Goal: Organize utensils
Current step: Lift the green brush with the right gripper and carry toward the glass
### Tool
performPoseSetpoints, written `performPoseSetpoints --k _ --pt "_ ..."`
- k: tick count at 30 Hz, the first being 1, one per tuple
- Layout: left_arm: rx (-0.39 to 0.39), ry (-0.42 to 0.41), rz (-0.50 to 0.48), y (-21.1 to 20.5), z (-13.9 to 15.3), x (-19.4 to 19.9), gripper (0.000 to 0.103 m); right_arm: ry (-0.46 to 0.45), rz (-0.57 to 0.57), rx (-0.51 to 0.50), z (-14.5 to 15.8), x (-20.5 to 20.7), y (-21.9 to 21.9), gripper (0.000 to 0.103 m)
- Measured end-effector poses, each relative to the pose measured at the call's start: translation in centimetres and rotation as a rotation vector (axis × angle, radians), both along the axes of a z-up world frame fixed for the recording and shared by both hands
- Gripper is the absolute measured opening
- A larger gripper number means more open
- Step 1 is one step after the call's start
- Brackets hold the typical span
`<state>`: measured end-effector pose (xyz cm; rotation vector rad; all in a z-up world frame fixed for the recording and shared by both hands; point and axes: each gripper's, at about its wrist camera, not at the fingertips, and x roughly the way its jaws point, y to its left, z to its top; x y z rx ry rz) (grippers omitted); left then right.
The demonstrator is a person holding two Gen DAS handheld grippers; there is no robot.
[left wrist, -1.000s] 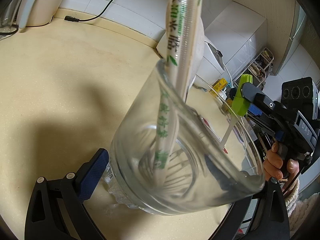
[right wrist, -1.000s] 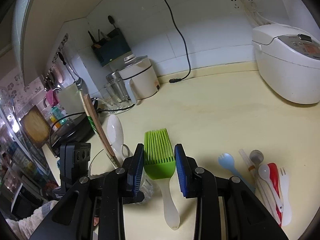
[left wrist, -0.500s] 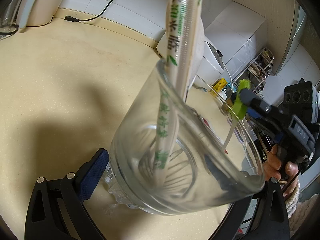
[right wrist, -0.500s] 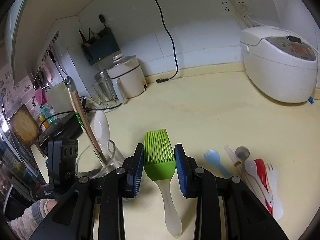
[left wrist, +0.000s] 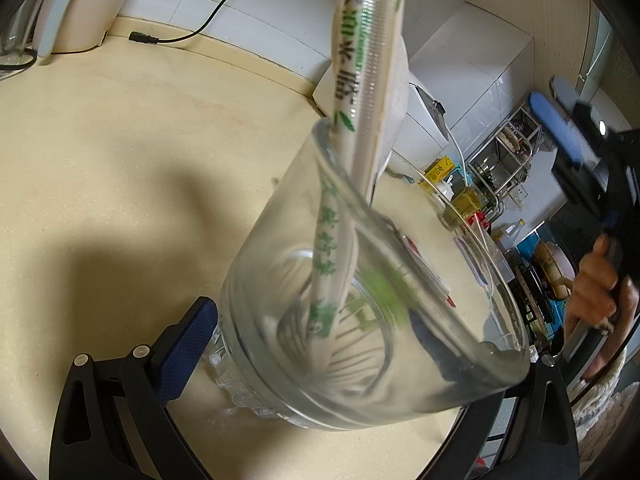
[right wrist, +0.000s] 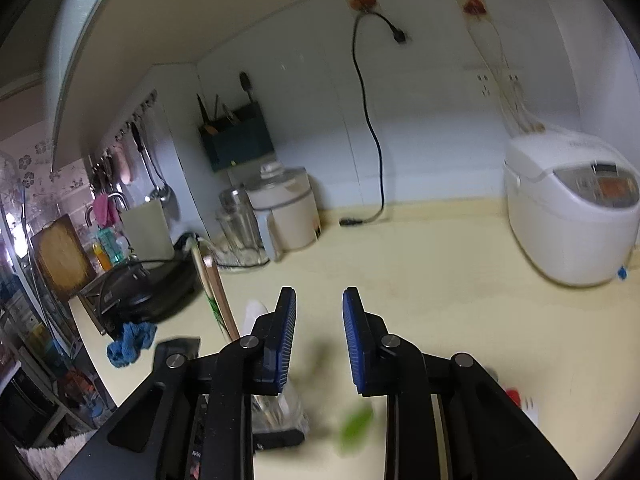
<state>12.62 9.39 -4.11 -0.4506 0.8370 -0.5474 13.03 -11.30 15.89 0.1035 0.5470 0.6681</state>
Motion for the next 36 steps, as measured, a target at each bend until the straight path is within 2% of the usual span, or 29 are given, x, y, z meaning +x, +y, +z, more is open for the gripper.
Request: performPoseSetpoints --k 3,7,10,12,16,20,22,29,33,36 --pt "0.000 0.000 0.000 0.0 0.0 0.0 0.100 -0.007 -0.007 -0.022 0.0 0.4 0.3 0.024" --pt "0.000 0.000 0.000 0.0 0.0 0.0 0.100 0.047 -0.026 -0.047 -1.8 0.7 -0.6 0.024" --pt "0.000 0.000 0.000 0.0 0.0 0.0 0.100 0.097 -0.044 -0.104 -4.4 0.7 -1.5 0.026" --pt "0.000 0.000 0.000 0.0 0.0 0.0 0.100 0.151 -0.035 -0.138 -6.6 0.9 -1.9 0.030" --pt "0.000 0.000 0.000 0.0 0.0 0.0 0.100 0.256 -0.028 -0.184 -11.4 0.9 -2.1 0.030" --pt "0.000 0.000 0.000 0.0 0.0 0.0 0.100 0.269 0.010 -0.269 -14.0 0.6 -0.8 0.036" --pt "0.000 0.000 0.000 0.0 0.0 0.0 0.100 0.260 0.008 -0.320 -14.9 0.6 -0.1 0.036" --pt "0.000 0.000 0.000 0.0 0.0 0.0 0.100 0.288 0.014 -0.374 -16.2 1.5 1.4 0.042" --pt "0.000 0.000 0.000 0.0 0.0 0.0 0.100 0.248 0.009 -0.461 -16.3 0.9 2.6 0.043" --pt "0.000 0.000 0.000 0.0 0.0 0.0 0.100 0.261 0.007 -0.450 -16.2 1.0 2.5 0.043"
